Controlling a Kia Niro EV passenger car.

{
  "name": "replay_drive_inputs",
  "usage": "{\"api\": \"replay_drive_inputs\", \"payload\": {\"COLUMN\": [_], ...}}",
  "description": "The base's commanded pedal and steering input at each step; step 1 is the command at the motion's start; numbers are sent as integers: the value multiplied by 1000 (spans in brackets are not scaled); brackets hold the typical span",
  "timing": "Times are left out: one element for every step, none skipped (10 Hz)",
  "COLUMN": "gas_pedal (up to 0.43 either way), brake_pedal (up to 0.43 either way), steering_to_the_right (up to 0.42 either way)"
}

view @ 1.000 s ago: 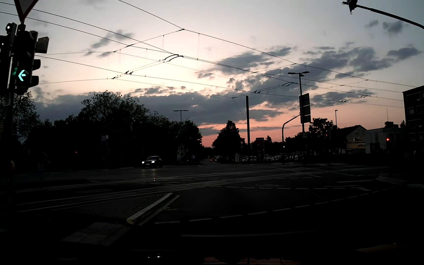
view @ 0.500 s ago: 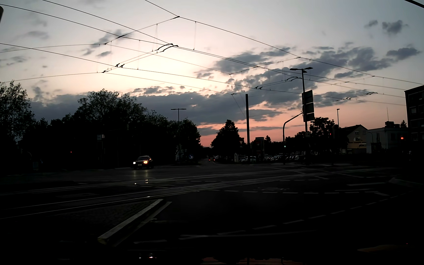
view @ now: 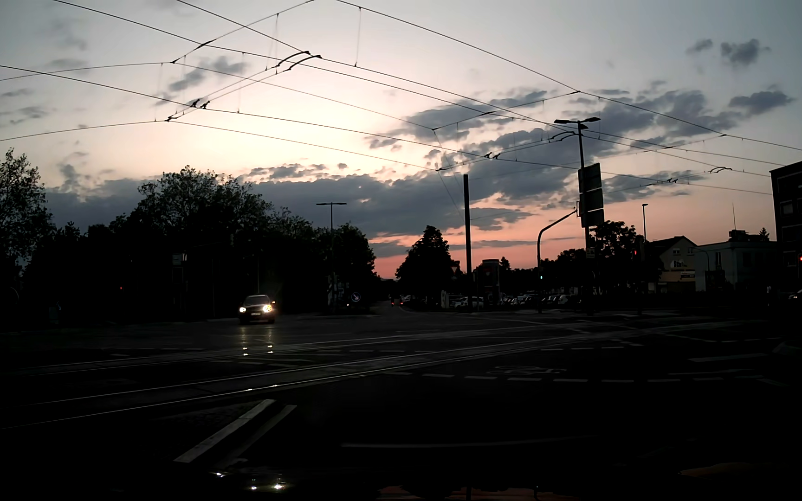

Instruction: Follow the waypoints while adhering to traffic rules and regulations

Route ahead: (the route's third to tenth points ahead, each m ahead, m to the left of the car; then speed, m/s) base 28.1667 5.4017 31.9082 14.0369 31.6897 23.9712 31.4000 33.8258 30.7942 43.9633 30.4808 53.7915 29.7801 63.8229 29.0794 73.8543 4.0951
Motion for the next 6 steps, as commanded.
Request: {"api": "replay_drive_inputs", "payload": {"gas_pedal": [287,280,248,228,228,228], "brake_pedal": [0,0,0,0,0,0], "steering_to_the_right": [14,13,9,1,-6,-15]}}
